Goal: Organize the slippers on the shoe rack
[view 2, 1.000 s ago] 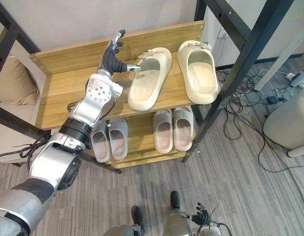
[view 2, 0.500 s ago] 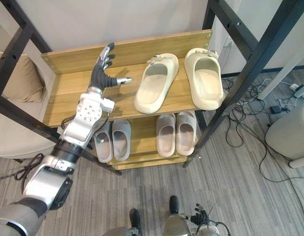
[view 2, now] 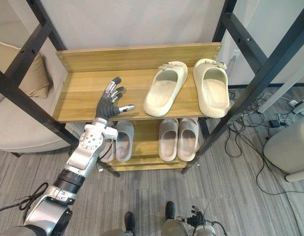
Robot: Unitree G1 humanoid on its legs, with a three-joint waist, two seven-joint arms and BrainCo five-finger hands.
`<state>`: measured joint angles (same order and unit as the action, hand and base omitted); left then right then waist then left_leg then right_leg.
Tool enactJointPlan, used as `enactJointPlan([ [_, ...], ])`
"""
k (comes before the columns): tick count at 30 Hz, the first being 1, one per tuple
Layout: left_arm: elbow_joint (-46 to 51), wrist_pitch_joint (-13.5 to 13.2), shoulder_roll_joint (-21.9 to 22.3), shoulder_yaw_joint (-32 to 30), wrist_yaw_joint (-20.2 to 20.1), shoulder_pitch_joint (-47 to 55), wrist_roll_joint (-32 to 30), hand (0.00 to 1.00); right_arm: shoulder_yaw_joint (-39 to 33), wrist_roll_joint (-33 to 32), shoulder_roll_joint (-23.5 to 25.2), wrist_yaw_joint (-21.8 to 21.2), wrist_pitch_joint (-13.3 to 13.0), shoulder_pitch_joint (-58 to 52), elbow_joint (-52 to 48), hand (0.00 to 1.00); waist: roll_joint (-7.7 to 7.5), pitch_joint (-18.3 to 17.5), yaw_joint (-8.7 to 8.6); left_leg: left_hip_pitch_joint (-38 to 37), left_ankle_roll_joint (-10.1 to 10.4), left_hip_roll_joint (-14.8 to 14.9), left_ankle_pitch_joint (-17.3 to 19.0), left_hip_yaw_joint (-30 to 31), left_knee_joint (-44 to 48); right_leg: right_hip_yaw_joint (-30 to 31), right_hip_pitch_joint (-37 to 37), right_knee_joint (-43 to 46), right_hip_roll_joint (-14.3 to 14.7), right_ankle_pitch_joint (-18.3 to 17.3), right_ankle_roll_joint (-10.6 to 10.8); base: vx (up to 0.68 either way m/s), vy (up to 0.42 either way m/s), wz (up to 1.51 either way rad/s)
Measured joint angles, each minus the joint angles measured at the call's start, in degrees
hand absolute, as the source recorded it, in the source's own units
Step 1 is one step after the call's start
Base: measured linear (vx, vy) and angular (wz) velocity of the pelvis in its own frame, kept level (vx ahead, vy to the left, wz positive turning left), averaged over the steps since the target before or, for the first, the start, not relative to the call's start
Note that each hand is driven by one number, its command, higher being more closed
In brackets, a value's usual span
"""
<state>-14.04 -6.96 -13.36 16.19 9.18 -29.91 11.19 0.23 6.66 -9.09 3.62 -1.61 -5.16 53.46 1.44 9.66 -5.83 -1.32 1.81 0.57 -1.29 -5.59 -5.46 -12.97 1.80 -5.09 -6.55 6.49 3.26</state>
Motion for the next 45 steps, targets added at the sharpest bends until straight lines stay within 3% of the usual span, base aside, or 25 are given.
enactJointPlan([
  [9,-0.02,0.02,5.18,6.50,-2.11,0.18,1.30,0.00,0.25,-0.01,0.04,0.51,0.05,0.71,0.31,0.00,0.05,-0.65,-0.08,-0.77,-0.02,-0.16,0.00,1.13,-0.31,-1.08,-1.27,-0.03,-0.30,-0.49,0.49,-0.01,-0.003,0.06],
  [16,-0.30,0.17,5.97,10.82,-2.09,-1.15,2.01,0.00,0.32,-0.02,0.04,0.88,0.06,0.79,0.33,0.00,0.01,-0.66,-0.23,-0.76,-0.01,-0.14,0.00,1.00,-0.33,-1.02,-1.21,-0.19,-0.30,-0.49,0.50,0.00,-0.001,-0.01],
  [27,-7.52,0.12,10.16,12.60,-1.73,-7.26,4.75,0.00,-0.03,-0.06,0.06,0.95,0.63,1.68,1.70,0.00,-0.24,-0.79,-0.87,-0.86,0.06,-0.07,0.07,-0.54,-0.32,0.16,-0.72,-0.34,-0.27,-0.46,0.53,-0.01,-0.004,-0.05],
  [39,-10.28,0.30,9.22,9.81,-0.43,-9.83,4.81,0.00,-2.31,-0.09,0.59,1.13,0.65,1.69,1.65,0.00,-0.37,-0.74,-1.14,-1.00,0.03,-0.05,0.60,-3.07,-0.32,2.28,0.36,-0.41,-0.15,-0.17,0.66,-0.02,-0.007,-0.10],
  [45,-9.49,1.24,4.47,4.38,-0.55,-9.71,5.79,0.00,-2.32,-0.13,1.23,1.01,0.64,1.88,1.49,0.00,-0.36,-0.74,-1.49,-0.91,0.03,0.06,0.60,-2.05,-0.29,1.23,0.12,-0.05,-0.09,-0.20,0.69,0.00,-0.013,0.05],
])
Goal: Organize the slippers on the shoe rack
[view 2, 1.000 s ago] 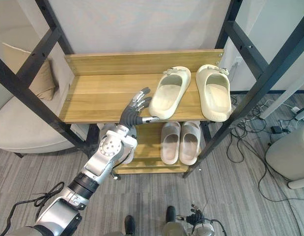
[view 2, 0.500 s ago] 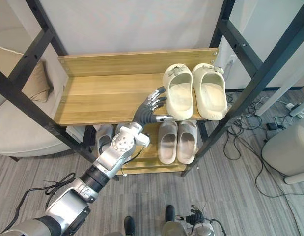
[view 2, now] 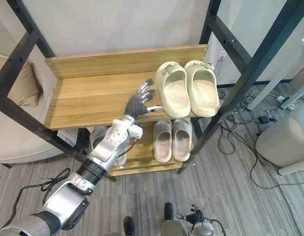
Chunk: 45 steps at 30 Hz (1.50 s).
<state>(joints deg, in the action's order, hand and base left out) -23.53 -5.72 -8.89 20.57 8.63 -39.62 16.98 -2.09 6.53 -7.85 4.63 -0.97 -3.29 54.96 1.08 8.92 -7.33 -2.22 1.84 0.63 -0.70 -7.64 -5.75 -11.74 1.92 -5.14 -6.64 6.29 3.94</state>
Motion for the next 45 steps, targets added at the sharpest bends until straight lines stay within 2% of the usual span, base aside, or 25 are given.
enactJointPlan([
  [1,2.94,0.00,-2.35,-2.13,0.03,1.17,0.35,0.00,0.04,0.00,-0.01,-0.09,0.02,0.05,0.00,0.00,0.00,0.00,0.27,0.10,-0.02,-0.01,-0.02,0.54,0.06,-0.39,-0.16,0.01,-0.02,-0.01,0.01,-0.02,-0.015,0.14],
  [2,3.41,-0.01,-2.60,-2.38,0.03,1.37,0.49,0.00,0.04,0.00,-0.01,-0.10,0.02,0.06,0.00,0.00,0.00,0.00,0.34,0.10,-0.02,-0.01,-0.02,0.55,0.07,-0.40,-0.17,0.02,-0.02,-0.01,0.01,-0.02,-0.014,0.15],
  [4,10.32,-0.09,-5.82,-4.97,0.06,4.78,1.58,0.00,0.12,0.00,-0.09,-0.14,0.19,0.47,0.00,0.00,0.00,0.00,1.05,0.10,-0.03,-0.16,-0.02,1.68,0.40,-1.54,-0.90,0.02,-0.23,-0.10,0.10,-0.01,-0.007,0.21],
  [6,13.22,-0.12,-6.83,-5.27,0.07,6.23,2.38,0.00,0.21,0.01,-0.10,-0.14,0.34,0.58,0.03,0.00,-0.03,-0.03,1.25,0.10,-0.04,-0.18,-0.03,2.39,0.66,-2.39,-1.52,0.02,-0.32,-0.17,0.17,-0.01,-0.008,0.32],
  [8,20.13,-0.80,-8.33,-5.50,-0.04,9.71,4.68,0.00,0.87,0.00,-0.17,-0.24,0.60,0.97,0.06,0.00,-0.26,-0.17,2.49,0.13,-0.17,-0.28,-0.14,3.47,0.82,-3.41,-2.09,0.01,-0.47,-0.31,0.18,-0.03,-0.007,0.27],
  [9,20.92,-0.95,-8.33,-5.51,-0.04,10.20,4.77,0.00,1.03,0.00,-0.15,-0.23,0.62,1.04,0.06,0.00,-0.28,-0.18,2.69,0.14,-0.17,-0.28,-0.15,3.48,0.82,-3.41,-2.09,0.01,-0.48,-0.32,0.16,-0.03,-0.006,0.05],
  [11,28.73,-1.41,-7.59,-4.19,-1.11,14.19,7.18,0.00,2.94,0.00,-0.01,-0.62,0.59,2.14,0.41,0.00,-0.32,-0.36,4.29,0.51,-0.17,-0.34,-0.14,4.37,0.88,-3.52,-2.19,0.03,-0.58,-0.56,0.11,-0.04,-0.009,0.13],
  [15,36.57,-1.80,-6.61,0.65,-4.67,19.14,9.80,0.00,4.73,0.00,1.40,-1.37,0.66,3.23,2.36,0.00,-0.31,-1.53,5.22,1.22,-0.07,-0.35,-0.52,6.36,0.88,-5.30,-2.42,0.05,-0.61,-0.86,0.10,-0.01,-0.021,0.27],
  [19,40.09,-1.75,-3.15,4.20,-8.43,27.06,12.58,0.00,6.73,0.08,2.47,-1.49,0.93,3.59,4.75,0.00,-0.14,-3.51,6.64,1.09,-0.04,-0.36,-0.52,7.62,0.82,-6.42,-3.69,0.06,-0.64,-1.72,0.13,0.00,-0.017,0.17],
  [23,40.68,-1.12,-3.64,6.06,-11.44,33.88,13.53,0.00,7.15,0.18,2.67,-1.45,0.94,3.50,4.87,0.00,-0.28,-4.44,7.63,0.59,0.10,-0.25,-0.49,8.35,0.80,-7.05,-4.10,0.07,-0.41,-1.97,0.02,0.01,-0.017,0.08],
  [27,33.65,0.44,-3.77,5.73,-13.66,42.75,12.91,0.00,7.93,0.35,2.75,-1.46,0.92,3.45,4.76,0.00,-0.48,-4.58,7.78,0.03,0.20,-0.27,-0.60,8.87,0.84,-7.75,-5.06,0.07,-0.39,-2.21,-0.04,0.00,-0.007,0.05],
  [31,21.13,1.67,-3.72,2.92,-14.34,48.29,6.48,0.00,8.94,1.77,3.28,-1.52,0.90,3.20,4.77,0.00,-1.57,-5.33,7.85,0.08,0.26,-0.14,-0.59,8.94,0.83,-8.13,-5.09,0.06,-0.31,-2.48,0.00,0.00,-0.014,0.07],
  [33,16.80,1.70,-3.61,2.05,-14.43,48.66,4.16,0.00,9.09,2.41,3.36,-1.53,0.86,3.12,4.77,0.00,-1.76,-5.45,7.89,0.07,0.26,-0.16,-0.59,8.92,0.83,-8.14,-5.10,0.06,-0.33,-2.60,-0.02,0.00,0.000,0.00],
  [34,10.98,1.80,-3.47,0.61,-14.46,48.68,1.43,0.00,9.08,2.47,3.42,-1.54,0.82,2.95,4.68,0.00,-2.03,-5.62,7.88,0.06,0.26,-0.17,-0.59,8.87,0.83,-8.09,-5.10,0.06,-0.35,-2.61,-0.01,0.00,0.000,0.00],
  [35,10.19,1.80,-3.44,0.40,-14.43,48.68,1.05,0.00,9.07,2.46,3.42,-1.54,0.81,2.87,4.64,0.00,-2.08,-5.65,7.88,0.05,0.26,-0.16,-0.59,8.86,0.83,-8.08,-5.11,0.06,-0.35,-2.61,-0.01,0.00,0.000,0.00],
  [37,2.14,1.78,-3.00,-2.31,-13.64,48.59,-4.71,0.00,8.89,2.47,3.31,-1.50,0.42,2.13,4.38,0.00,-2.61,-6.00,7.87,-0.05,0.26,-0.14,-0.58,8.61,0.84,-7.92,-5.12,0.06,-0.33,-2.65,0.04,0.00,-0.002,-0.02],
  [38,1.47,1.78,-2.93,-2.58,-13.54,48.59,-5.05,0.00,8.88,2.47,3.31,-1.49,0.40,2.15,4.38,0.00,-2.66,-6.03,7.87,-0.06,0.26,-0.14,-0.58,8.56,0.84,-7.90,-5.13,0.06,-0.33,-2.66,0.04,0.01,-0.002,-0.05],
  [45,-17.83,1.71,-0.30,-10.31,-8.40,47.23,-17.89,0.00,6.73,2.51,3.35,-1.25,-0.25,1.02,4.06,0.00,-3.17,-6.25,7.84,-1.03,0.44,-0.09,-0.34,7.29,0.78,-6.86,-5.83,0.07,-0.30,-3.40,0.44,0.01,-0.001,-0.07],
])
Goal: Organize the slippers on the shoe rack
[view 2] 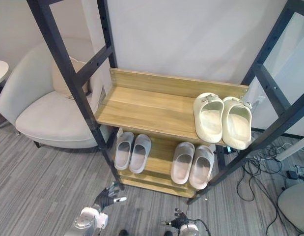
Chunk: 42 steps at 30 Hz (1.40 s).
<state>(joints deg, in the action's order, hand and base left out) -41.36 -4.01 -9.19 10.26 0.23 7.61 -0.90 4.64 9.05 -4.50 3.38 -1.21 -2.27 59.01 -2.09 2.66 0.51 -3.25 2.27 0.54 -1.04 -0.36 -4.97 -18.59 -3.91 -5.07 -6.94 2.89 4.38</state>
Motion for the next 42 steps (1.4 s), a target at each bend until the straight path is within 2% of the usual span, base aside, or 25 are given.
enactJointPlan([
  [4,-4.01,0.48,1.19,-1.07,3.38,-0.07,-3.83,0.00,-0.14,0.04,0.03,0.17,-0.03,0.00,-0.26,0.00,0.23,0.21,-0.10,-0.96,-0.07,0.05,0.20,-0.81,-0.30,0.84,0.09,1.11,-0.09,-0.29,0.01,0.00,0.005,-0.11],
  [9,-6.91,0.54,2.21,-2.71,4.97,0.40,-5.82,0.00,-0.10,0.60,0.15,0.31,-0.05,0.10,-0.84,0.00,0.27,0.41,0.15,-1.72,0.05,0.42,1.83,-3.48,0.29,3.72,1.35,2.93,0.06,-1.21,0.34,0.00,0.011,-0.29],
  [11,-7.44,0.53,2.83,-4.69,5.30,0.61,-5.81,0.00,-0.11,0.93,0.46,0.53,-0.13,0.84,-0.85,0.00,0.14,1.07,0.30,-0.06,0.04,0.45,4.79,-4.12,4.97,5.13,3.85,8.01,-0.54,-3.75,0.26,0.00,0.016,-0.38],
  [12,-7.76,0.59,2.83,-4.88,5.67,0.52,-5.78,0.00,-0.10,1.08,0.70,0.74,-0.26,1.31,-0.85,0.00,-0.29,1.66,0.08,2.07,-0.29,0.41,7.47,-4.20,10.19,5.38,6.08,13.85,-1.59,-6.68,0.57,0.01,-0.002,-0.03],
  [14,-7.75,0.55,2.71,-4.83,5.77,-0.25,-5.76,0.00,-0.03,1.13,1.13,1.06,-0.35,1.80,-0.84,0.00,-0.45,2.54,0.07,4.00,-0.52,0.28,10.47,-3.19,15.92,5.44,8.49,22.11,-3.01,-9.32,1.43,0.01,0.003,0.22],
  [16,-7.79,0.62,2.97,-4.77,5.96,-1.12,-5.71,0.00,0.11,1.38,1.31,1.13,-0.49,2.53,-1.94,0.00,0.02,4.22,-0.02,4.66,-0.41,-0.19,11.78,0.57,19.59,10.35,12.69,35.75,-3.65,-9.82,2.06,0.02,0.002,0.78],
  [17,-7.75,0.63,3.04,-4.75,6.06,-1.38,-5.69,0.00,0.11,1.37,1.37,1.17,-0.53,2.62,-1.94,0.00,-0.13,4.33,-0.04,4.82,-0.41,-0.48,11.77,1.68,19.87,11.58,13.09,37.41,-3.57,-9.91,1.92,0.01,-0.051,1.40],
  [20,-7.65,0.69,2.97,-4.53,7.02,-3.94,-4.87,0.00,0.44,1.67,1.66,1.27,-0.41,1.93,-2.30,0.00,-1.56,4.30,-0.49,8.86,0.61,-3.35,11.08,12.12,21.87,21.47,12.03,35.48,-1.11,-14.79,-0.43,0.03,-0.157,1.64],
  [23,-7.60,0.60,2.66,-4.65,7.29,-5.44,-4.49,0.00,0.06,1.44,1.56,1.21,-0.81,1.67,-4.92,0.00,-1.53,4.99,-0.07,12.11,2.35,-4.56,8.99,17.16,21.17,25.70,10.35,31.29,-0.10,-17.85,-0.08,0.00,-0.196,1.12],
  [25,-7.62,0.41,2.93,-4.84,7.32,-5.89,-4.46,0.00,0.08,0.92,1.26,1.19,-0.93,2.16,-5.99,0.00,-0.49,5.75,0.27,13.91,4.26,-4.51,5.21,21.06,16.89,23.14,9.72,26.23,-0.30,-19.68,0.60,-0.03,-0.210,0.92],
  [28,-7.45,-0.07,5.80,-4.90,7.44,-6.67,-3.06,0.00,0.08,-0.20,-0.11,1.45,-0.96,2.22,-6.57,0.00,2.36,7.33,0.32,15.54,6.04,-2.26,-0.35,24.88,11.74,16.09,9.88,25.74,1.14,-19.23,-0.75,-0.08,-0.223,1.14],
  [29,-7.35,-0.30,6.32,-4.91,7.46,-6.46,-2.37,0.00,0.05,-0.20,-0.11,1.66,-0.94,2.25,-6.54,0.00,2.47,7.39,0.39,15.67,5.87,-1.58,-1.67,24.27,10.27,14.74,9.88,25.66,1.15,-19.21,-1.21,-0.10,-0.177,1.19],
  [30,-7.32,-0.36,7.13,-4.88,7.40,-6.45,-2.23,0.00,-0.16,-0.21,-0.13,1.92,-0.95,2.53,-6.58,0.00,2.82,7.37,0.33,16.43,3.89,-0.49,-2.66,21.30,8.50,11.42,9.87,24.87,1.16,-18.99,-2.11,-0.13,-0.149,1.17],
  [31,-7.38,-0.30,7.99,-4.92,7.42,-6.50,-2.24,0.00,-0.68,-0.23,0.03,2.54,-0.95,3.33,-6.55,0.00,2.29,7.90,0.24,18.50,0.09,1.74,-0.67,13.82,9.17,7.95,9.83,23.55,0.75,-18.28,-3.31,-0.13,-0.118,1.18],
  [32,-7.48,-0.25,8.18,-4.85,7.39,-6.75,-2.25,0.00,-1.18,-0.26,0.13,2.78,-0.94,3.80,-6.52,0.00,1.87,8.21,0.19,20.50,-0.46,2.66,-0.08,8.90,12.30,6.35,9.73,23.10,0.14,-17.93,-3.45,-0.10,-0.068,1.18],
  [33,-7.32,-0.24,8.29,-4.77,7.33,-7.29,-2.28,0.00,-2.18,-0.34,0.27,3.05,-0.94,4.30,-6.51,0.00,1.42,8.54,0.09,23.19,-0.62,3.91,0.56,0.52,18.92,3.77,9.31,22.36,-0.85,-17.24,-3.45,-0.03,-0.024,1.29],
  [34,-7.39,-0.22,8.29,-4.70,7.34,-7.80,-2.29,0.00,-2.39,-0.71,-0.02,3.68,-0.94,4.37,-6.48,0.00,1.49,8.67,-0.34,23.88,-2.55,6.06,2.20,-9.29,27.29,0.27,7.56,21.34,-1.91,-16.63,-2.98,0.00,0.019,1.25],
  [35,-7.43,-0.23,8.29,-4.66,7.36,-7.78,-2.29,0.00,-2.39,-0.80,-0.20,3.82,-0.97,4.18,-6.47,0.00,1.72,8.58,-0.41,23.45,-2.72,7.04,2.99,-12.33,29.86,-0.78,7.17,21.38,-2.16,-16.55,-2.85,0.01,0.098,1.20],
  [36,-7.65,-0.23,8.27,-4.62,7.37,-7.75,-2.31,0.00,-2.43,-1.29,-0.40,3.97,-0.99,3.65,-6.49,0.00,2.28,8.56,-0.53,22.64,-3.24,8.72,6.48,-16.67,32.24,-2.87,6.33,21.31,-2.20,-16.47,-2.64,0.00,0.165,1.08],
  [37,-7.60,-0.36,8.01,-4.52,7.34,-8.36,-2.34,0.00,-2.68,-1.29,-0.72,3.99,-0.97,4.64,-6.44,0.00,3.82,8.60,-0.43,22.94,-3.41,8.90,6.93,-19.78,31.91,-4.20,5.99,21.77,-1.39,-16.67,-1.98,-0.01,0.143,1.16],
  [38,-7.51,-0.46,7.84,-4.04,7.34,-8.59,-2.36,0.00,-3.10,-1.32,-0.57,3.96,-1.00,4.69,-6.45,0.00,3.88,8.59,-0.45,23.11,-3.36,7.86,6.69,-19.27,30.51,-4.00,6.09,21.01,-1.29,-16.90,-2.05,-0.04,0.108,1.38],
  [39,-7.52,-0.68,7.09,-3.26,7.35,-8.80,-2.38,0.00,-3.45,-1.32,-0.19,3.86,-1.07,4.31,-6.33,0.00,3.42,8.29,-0.74,22.07,-2.88,4.68,6.29,-16.26,24.50,-3.21,5.24,17.27,-1.19,-17.35,-2.66,-0.05,0.107,1.29],
  [40,-7.88,-0.46,6.04,-2.80,7.34,-9.62,-2.40,0.00,-3.87,-1.32,0.34,3.85,-1.12,4.69,-5.61,0.00,2.38,8.43,-1.10,21.23,-4.19,2.84,5.68,-17.00,21.23,-5.73,4.37,14.74,-3.01,-15.26,-1.52,-0.02,0.197,1.13],
  [41,-8.03,-0.36,5.21,-2.83,7.32,-9.02,-2.44,0.00,-4.19,-1.30,0.97,3.78,-1.21,5.69,-5.08,0.00,1.86,8.95,-0.40,21.14,-5.59,4.82,10.05,-21.25,30.01,-6.88,3.32,14.81,-4.12,-14.12,0.21,0.05,0.184,0.75],
  [42,-9.47,-0.09,5.61,-2.94,7.36,-8.27,-2.43,0.00,-4.46,-1.38,0.54,3.78,-1.08,5.38,-5.51,0.00,3.55,8.98,-0.70,18.84,-2.77,6.28,13.01,-20.75,30.32,-7.49,1.59,14.66,-2.42,-13.47,1.06,0.10,0.181,0.69],
])
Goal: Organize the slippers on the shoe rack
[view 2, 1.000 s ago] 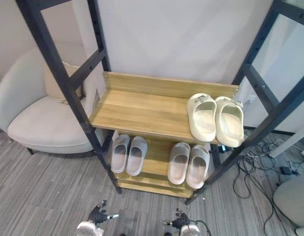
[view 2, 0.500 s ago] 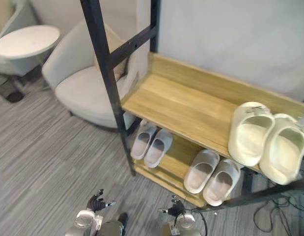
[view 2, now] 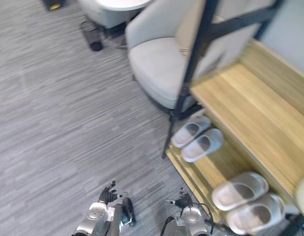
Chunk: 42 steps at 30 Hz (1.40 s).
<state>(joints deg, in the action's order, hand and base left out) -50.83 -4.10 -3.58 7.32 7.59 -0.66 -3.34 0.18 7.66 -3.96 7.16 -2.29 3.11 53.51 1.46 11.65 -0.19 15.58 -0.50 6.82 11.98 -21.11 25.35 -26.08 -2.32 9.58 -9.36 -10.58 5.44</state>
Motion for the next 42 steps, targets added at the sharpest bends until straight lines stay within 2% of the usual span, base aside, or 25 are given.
enactJointPlan([
  [3,-0.82,-0.09,-1.72,0.68,-0.03,-0.38,0.00,0.00,-0.22,-0.33,1.28,-0.16,0.14,-0.40,0.27,0.00,-1.02,0.36,-0.14,-1.73,-1.78,-3.00,-0.70,4.18,-2.81,-0.45,-1.44,1.29,-0.82,1.30,-0.38,0.04,0.162,0.80],
  [5,-0.84,-0.09,-2.31,0.68,-0.05,-0.08,0.02,0.00,0.16,-0.30,1.64,-0.33,0.12,-0.03,0.95,0.00,-1.42,0.23,0.06,-2.48,-2.10,-4.21,-0.85,6.34,-3.48,-0.14,-0.28,7.57,-2.50,1.43,0.02,-0.01,0.135,0.60],
  [7,-0.85,-0.08,-2.32,0.69,-0.07,0.43,0.03,0.00,0.21,-0.32,1.76,-0.49,0.07,0.24,1.45,0.00,-1.65,0.16,0.03,-4.47,-2.75,-6.07,-1.65,8.78,-7.03,3.77,3.37,15.38,-3.84,-0.83,-0.60,-0.03,0.083,0.52],
  [10,-1.30,-0.07,-2.45,0.51,0.02,0.94,0.10,0.00,0.26,-0.32,1.64,-0.83,0.07,-0.61,1.71,0.00,-2.23,-0.02,-0.56,-9.01,-3.12,-9.39,-4.48,14.53,-16.05,16.79,10.28,18.23,1.49,-5.01,0.05,0.02,-0.016,0.78],
  [12,-1.76,-0.08,-2.42,0.38,0.03,0.98,0.15,0.00,0.27,-0.32,1.52,-1.00,0.01,-0.80,1.44,0.00,-2.21,0.00,-0.93,-10.13,-3.28,-9.88,-5.06,17.07,-17.90,18.10,12.70,17.94,3.20,-5.02,-0.02,0.07,-0.054,0.78],
  [14,-2.34,-0.12,-2.41,0.37,-0.02,0.91,0.16,0.00,0.11,-0.35,1.24,-0.99,0.01,-0.93,1.44,0.00,-2.56,-0.04,-2.52,-11.03,-2.77,-10.81,-5.37,21.57,-18.62,19.44,13.92,15.34,4.71,-4.16,-1.45,0.10,-0.132,1.33],
  [16,-2.91,-0.35,-1.79,-1.44,-0.04,1.53,0.21,0.00,-0.70,-1.20,1.19,-1.03,0.00,-2.04,1.53,0.00,-4.62,-0.91,-3.00,-11.63,-2.05,-13.24,-5.03,26.40,-17.50,18.01,11.99,11.73,2.90,-3.32,-3.88,0.15,-0.251,1.61],
  [18,-2.86,-0.44,-0.78,-2.57,-0.06,2.27,0.81,0.00,-1.53,-1.21,1.23,-1.10,0.07,-2.45,1.60,0.00,-3.93,-1.61,-2.35,-11.31,-0.55,-12.12,-4.13,26.34,-15.90,16.04,11.02,10.29,3.24,-3.82,-4.25,0.26,-0.227,0.78],
  [19,-2.19,-0.49,0.16,-5.31,-0.05,3.13,1.51,0.00,-2.02,-1.23,1.47,-1.13,0.07,-1.92,1.34,0.00,-3.00,-1.71,-2.00,-8.04,2.67,-10.33,-1.88,24.64,-9.57,13.67,9.64,9.24,3.79,-3.56,-5.26,0.29,-0.158,0.56],
  [21,-0.01,-0.49,1.01,-9.09,-0.03,3.12,2.56,0.00,-1.95,-1.29,1.66,-1.20,0.07,-1.40,0.99,0.00,-1.99,-0.51,-1.77,-2.57,5.47,-7.59,1.32,20.17,4.84,13.21,6.58,8.05,5.62,-3.91,-5.95,0.31,-0.109,0.34],
  [22,1.58,-0.46,1.60,-11.70,-0.02,3.83,3.56,0.00,-1.36,-1.47,1.97,-1.19,0.09,-2.14,0.79,0.00,-1.63,0.10,-0.62,0.80,5.32,-3.37,1.34,13.45,17.37,12.45,1.98,6.40,6.94,-4.56,-7.04,0.33,-0.063,0.06],
  [24,3.39,-0.54,1.78,-12.90,-0.01,4.68,4.70,0.00,0.07,-1.58,2.63,-1.09,0.05,-3.52,-0.62,0.00,-1.61,0.05,0.28,1.65,3.59,1.37,1.94,7.63,23.85,11.80,-2.99,3.78,7.60,-5.38,-7.48,0.28,-0.024,0.04],
  [26,4.55,-0.65,1.95,-12.95,-0.05,4.32,6.79,0.00,0.03,-1.78,2.35,-0.98,0.10,-3.97,-1.18,0.00,-1.86,-0.01,0.45,6.33,2.21,5.08,4.04,4.11,23.10,10.22,-8.30,-1.31,7.03,-6.51,-6.82,0.44,0.010,0.28],
  [28,4.52,-0.64,1.89,-13.00,-0.06,3.51,8.06,0.00,0.01,-2.78,1.83,-0.90,0.09,-3.48,-1.01,0.00,-2.45,0.32,0.49,9.02,1.41,3.80,2.96,4.07,14.91,8.83,-9.95,-3.03,5.26,-6.83,-6.20,0.47,0.136,0.40],
  [29,4.66,-0.68,1.86,-12.98,-0.06,2.94,8.43,0.00,-0.27,-3.23,1.20,-0.76,0.10,-2.89,-0.96,0.00,-2.63,0.53,0.65,10.41,1.20,1.25,-1.68,4.36,3.52,8.31,-11.00,-3.49,3.65,-7.48,-5.08,0.49,0.209,0.42],
  [30,4.73,-0.71,1.77,-12.97,-0.07,2.89,8.65,0.00,-0.64,-3.23,1.07,-0.65,0.09,-2.60,-0.86,0.00,-2.42,0.64,0.75,10.24,0.92,0.06,-7.75,4.55,-1.14,8.33,-11.92,-3.58,2.98,-7.90,-4.34,0.54,0.221,0.46],
  [31,4.39,-0.68,1.19,-12.87,-0.06,2.26,9.16,0.00,-1.14,-3.24,1.22,-0.40,0.14,-1.95,-0.25,0.00,-4.34,0.96,1.11,8.50,-0.52,-3.08,-10.36,4.02,-4.27,8.92,-12.56,-3.76,1.02,-7.95,-4.13,0.55,0.196,0.58],
  [32,4.40,-1.13,0.70,-12.94,0.03,1.18,9.22,0.00,-1.24,-3.20,1.33,-0.53,0.08,-0.76,0.15,0.00,-4.49,0.72,0.86,8.50,-2.01,-4.91,-10.04,4.88,-5.97,10.45,-10.91,-3.42,0.40,-3.39,-3.81,0.66,0.245,0.53],
  [33,4.29,-1.37,0.26,-12.95,-0.02,1.23,9.23,0.00,-1.43,-3.16,1.69,-0.62,0.06,-0.15,0.13,0.00,-4.59,0.74,1.13,8.53,-2.19,-5.07,-8.93,4.95,-5.19,11.64,-10.97,-3.15,0.29,-1.71,-2.88,0.55,0.211,0.44],
  [34,3.96,-1.34,-0.21,-13.06,-0.04,1.58,9.24,0.00,-1.51,-3.16,1.97,-0.80,-0.05,0.60,0.05,0.00,-4.61,0.72,1.57,8.13,-3.10,-5.29,-6.83,5.06,-3.09,13.61,-11.15,-0.04,-0.04,0.26,-0.63,0.56,0.224,0.23],
  [35,3.96,-1.33,-0.32,-13.01,-0.05,1.81,9.19,0.00,-1.85,-3.01,1.97,-1.03,-0.13,0.83,-0.15,0.00,-4.64,0.71,1.54,6.88,-3.60,-5.67,-5.44,5.09,-2.30,15.50,-9.41,5.91,-0.67,1.22,0.29,0.55,0.209,0.32],
  [37,3.91,-1.35,-0.31,-12.84,-0.04,2.77,9.17,0.00,-2.19,-2.59,1.91,-1.19,-0.58,0.74,0.11,0.00,-4.84,0.78,1.66,0.82,-2.95,-6.98,-1.09,6.45,-3.26,19.36,-4.25,24.46,-2.01,6.26,3.31,0.53,0.190,0.29],
  [38,3.51,-1.35,-0.30,-12.79,-0.03,3.01,9.16,0.00,-2.11,-2.57,1.92,-1.36,-0.58,0.63,0.20,0.00,-4.98,0.87,1.52,-1.88,-3.41,-7.36,0.97,7.06,-3.63,21.15,-0.42,34.94,-2.08,5.51,3.81,0.56,0.107,0.19],
  [39,2.75,-1.11,-0.22,-12.23,0.00,3.55,9.10,0.00,-1.38,-2.54,1.74,-1.63,-0.53,0.08,0.19,0.00,-4.74,0.98,0.70,-7.95,-3.36,-7.60,3.23,7.97,-5.90,21.75,7.33,48.93,-1.15,1.17,0.78,0.54,0.067,0.12],
  [42,2.38,-1.10,-0.14,-11.01,0.02,4.27,9.12,0.00,0.23,-2.50,1.54,-1.65,-0.52,-1.51,-0.34,0.00,-3.56,1.36,-0.28,-15.40,-2.22,-6.43,3.95,9.55,-10.80,18.70,15.10,48.61,1.48,-3.63,-2.72,0.41,-0.024,0.21],
])
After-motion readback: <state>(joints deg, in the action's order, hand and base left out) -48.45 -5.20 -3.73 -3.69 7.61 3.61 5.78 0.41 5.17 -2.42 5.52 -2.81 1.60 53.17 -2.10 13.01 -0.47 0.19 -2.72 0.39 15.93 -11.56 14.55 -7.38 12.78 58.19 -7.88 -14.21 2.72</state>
